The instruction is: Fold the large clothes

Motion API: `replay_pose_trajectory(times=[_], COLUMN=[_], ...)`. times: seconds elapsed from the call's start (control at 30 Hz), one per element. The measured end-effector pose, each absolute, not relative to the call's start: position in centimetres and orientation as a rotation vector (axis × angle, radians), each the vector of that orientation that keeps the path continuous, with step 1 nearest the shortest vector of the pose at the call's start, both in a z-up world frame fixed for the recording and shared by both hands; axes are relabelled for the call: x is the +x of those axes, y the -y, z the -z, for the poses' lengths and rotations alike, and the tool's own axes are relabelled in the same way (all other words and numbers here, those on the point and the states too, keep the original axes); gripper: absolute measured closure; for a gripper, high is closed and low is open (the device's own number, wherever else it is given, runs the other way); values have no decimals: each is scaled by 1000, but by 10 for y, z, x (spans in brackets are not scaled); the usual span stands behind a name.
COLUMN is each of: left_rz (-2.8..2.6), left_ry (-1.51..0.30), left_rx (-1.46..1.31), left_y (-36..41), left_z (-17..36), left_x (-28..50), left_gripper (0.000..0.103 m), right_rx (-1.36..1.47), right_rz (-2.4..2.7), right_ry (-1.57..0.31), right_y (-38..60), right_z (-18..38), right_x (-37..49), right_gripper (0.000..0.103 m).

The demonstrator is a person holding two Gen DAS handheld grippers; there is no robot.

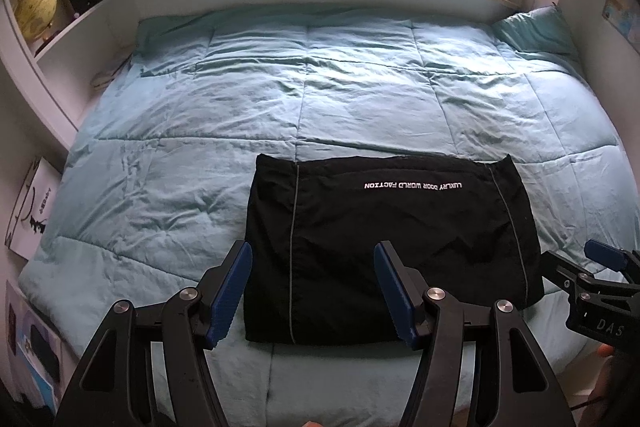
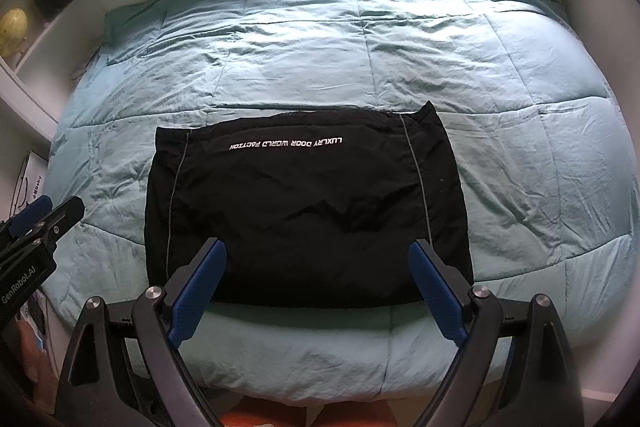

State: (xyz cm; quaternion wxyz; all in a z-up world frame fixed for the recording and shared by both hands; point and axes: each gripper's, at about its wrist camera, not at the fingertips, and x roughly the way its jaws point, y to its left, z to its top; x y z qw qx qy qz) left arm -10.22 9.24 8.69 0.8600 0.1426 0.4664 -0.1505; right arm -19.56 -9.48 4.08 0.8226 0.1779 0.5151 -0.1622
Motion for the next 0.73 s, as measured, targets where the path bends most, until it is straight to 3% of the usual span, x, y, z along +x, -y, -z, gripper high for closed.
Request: replay_pose_trajectory(times=[0.73], left_rz=[304], left_ry=[-901], left_rx=[368], left_y=[-87], left_z=[-89], left_x=[-107], left_gripper=[38], right_rx=[396], right_rz=[367], right_ry=[-1115], right_y=[102], right_z=[-32], right_x=[-199], right_gripper=[10])
